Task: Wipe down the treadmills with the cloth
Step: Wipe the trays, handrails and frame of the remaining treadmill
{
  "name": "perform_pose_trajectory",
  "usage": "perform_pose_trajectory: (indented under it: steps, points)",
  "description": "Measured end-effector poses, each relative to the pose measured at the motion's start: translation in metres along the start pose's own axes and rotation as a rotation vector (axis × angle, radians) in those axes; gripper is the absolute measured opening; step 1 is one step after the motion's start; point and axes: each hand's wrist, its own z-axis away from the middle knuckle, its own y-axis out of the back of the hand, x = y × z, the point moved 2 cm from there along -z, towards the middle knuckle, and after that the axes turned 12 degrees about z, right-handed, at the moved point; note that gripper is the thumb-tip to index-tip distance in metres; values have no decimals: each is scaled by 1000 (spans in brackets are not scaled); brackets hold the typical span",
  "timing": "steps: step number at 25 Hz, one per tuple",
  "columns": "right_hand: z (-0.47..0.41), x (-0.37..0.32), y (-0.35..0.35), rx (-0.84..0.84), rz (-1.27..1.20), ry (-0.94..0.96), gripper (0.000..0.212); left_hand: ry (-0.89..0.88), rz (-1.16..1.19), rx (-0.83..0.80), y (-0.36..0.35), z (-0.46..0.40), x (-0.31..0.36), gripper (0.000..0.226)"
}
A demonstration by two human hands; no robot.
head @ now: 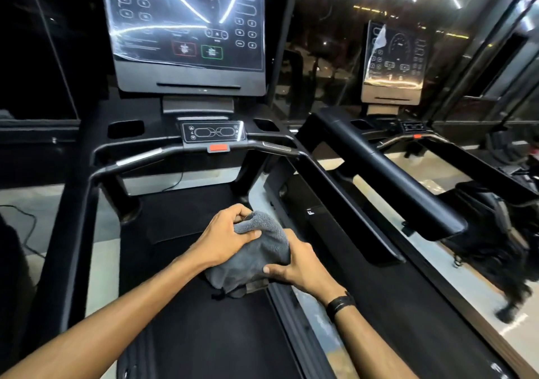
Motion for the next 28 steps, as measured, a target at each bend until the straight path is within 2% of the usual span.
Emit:
perform_pose_trajectory:
  steps: [6, 11, 14, 18, 24, 26, 28]
  points:
    - [-10, 21, 23, 62, 164, -151, 41, 23, 13, -27, -16, -48, -7, 24]
    - [-13, 30, 39, 101, 247, -178, 48, -10, 47, 56, -27, -66, -10, 18]
    - [-16, 29, 45, 133, 246, -175, 48, -5, -9, 119, -28, -68, -8, 15]
    - [-17, 22, 43, 152, 190, -149, 47, 65, -38, 159, -25, -67, -13, 34]
    - [-31, 15, 41, 176, 172, -73, 45, 188, -74, 146, -12, -67, -23, 45]
    - [-37, 12, 46, 181, 176, -30, 46, 242, 12, 120, -6, -72, -22, 49]
    - [-41, 12, 53, 188, 165, 13, 46, 313, 191, 87, -3, -78, -16, 67]
